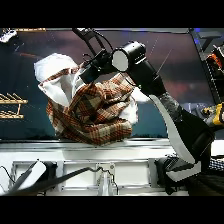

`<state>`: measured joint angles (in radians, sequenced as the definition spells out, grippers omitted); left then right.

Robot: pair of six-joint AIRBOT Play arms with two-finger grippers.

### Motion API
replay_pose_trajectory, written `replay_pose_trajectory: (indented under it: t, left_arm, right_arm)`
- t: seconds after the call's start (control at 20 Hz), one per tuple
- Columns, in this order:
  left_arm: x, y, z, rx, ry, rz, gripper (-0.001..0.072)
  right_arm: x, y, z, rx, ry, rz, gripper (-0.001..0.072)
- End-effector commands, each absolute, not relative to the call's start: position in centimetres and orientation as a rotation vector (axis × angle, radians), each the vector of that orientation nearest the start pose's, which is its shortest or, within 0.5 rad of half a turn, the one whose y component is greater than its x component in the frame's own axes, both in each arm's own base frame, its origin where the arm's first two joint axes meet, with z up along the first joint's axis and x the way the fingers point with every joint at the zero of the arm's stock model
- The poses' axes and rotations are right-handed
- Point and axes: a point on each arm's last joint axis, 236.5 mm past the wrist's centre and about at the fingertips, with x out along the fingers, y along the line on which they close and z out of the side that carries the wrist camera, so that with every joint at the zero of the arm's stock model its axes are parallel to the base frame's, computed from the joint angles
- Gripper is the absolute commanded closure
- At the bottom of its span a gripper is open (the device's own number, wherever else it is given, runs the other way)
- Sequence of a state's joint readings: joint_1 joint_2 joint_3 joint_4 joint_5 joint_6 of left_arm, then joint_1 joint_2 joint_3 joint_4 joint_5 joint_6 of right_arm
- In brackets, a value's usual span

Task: Fold the clothes and pants, and hang the long-sleeved shirts on hangers.

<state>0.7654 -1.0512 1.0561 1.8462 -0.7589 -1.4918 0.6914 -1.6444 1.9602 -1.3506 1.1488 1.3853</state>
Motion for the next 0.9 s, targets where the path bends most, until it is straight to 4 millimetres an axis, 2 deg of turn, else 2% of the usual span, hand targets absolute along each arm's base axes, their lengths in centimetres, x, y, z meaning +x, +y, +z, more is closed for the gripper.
replay_pose_trajectory:
  t: [0.0, 0.15, 0.3, 0.4, 0.5, 0.55, 0.6, 0.85]
  left_arm:
    - [28.0, 37.9, 6.9, 0.145, 1.126, 0.771, 0.0373]
    - [29.9, 41.0, 5.3, 0.144, 1.146, 0.796, 0.0372]
    - [31.2, 42.3, 2.5, 0.152, 1.167, 0.775, 0.0373]
    - [31.7, 43.1, 1.3, 0.193, 1.175, 0.767, 0.0374]
    - [31.8, 44.1, 0.9, 0.237, 1.176, 0.770, 0.0375]
    - [31.6, 44.4, 0.7, 0.238, 1.177, 0.774, 0.0446]
    - [31.4, 44.7, 0.4, 0.235, 1.177, 0.776, 0.0485]
    - [32.7, 45.6, -0.1, 0.268, 1.127, 0.764, 0.0471]
  right_arm:
    - [39.6, 39.0, 16.3, -0.306, 0.774, 0.888, 0.0674]
    - [39.6, 39.1, 16.4, -0.301, 0.772, 0.889, 0.0675]
    - [39.5, 39.2, 16.4, -0.282, 0.779, 0.891, 0.0675]
    - [39.3, 39.4, 16.5, -0.254, 0.792, 0.890, 0.0675]
    - [38.9, 39.5, 16.4, -0.249, 0.804, 0.899, 0.0675]
    - [38.8, 39.4, 16.3, -0.249, 0.811, 0.901, 0.0675]
    - [38.7, 39.4, 16.2, -0.249, 0.818, 0.900, 0.0675]
    - [37.9, 39.9, 16.1, -0.232, 0.840, 0.907, 0.0675]
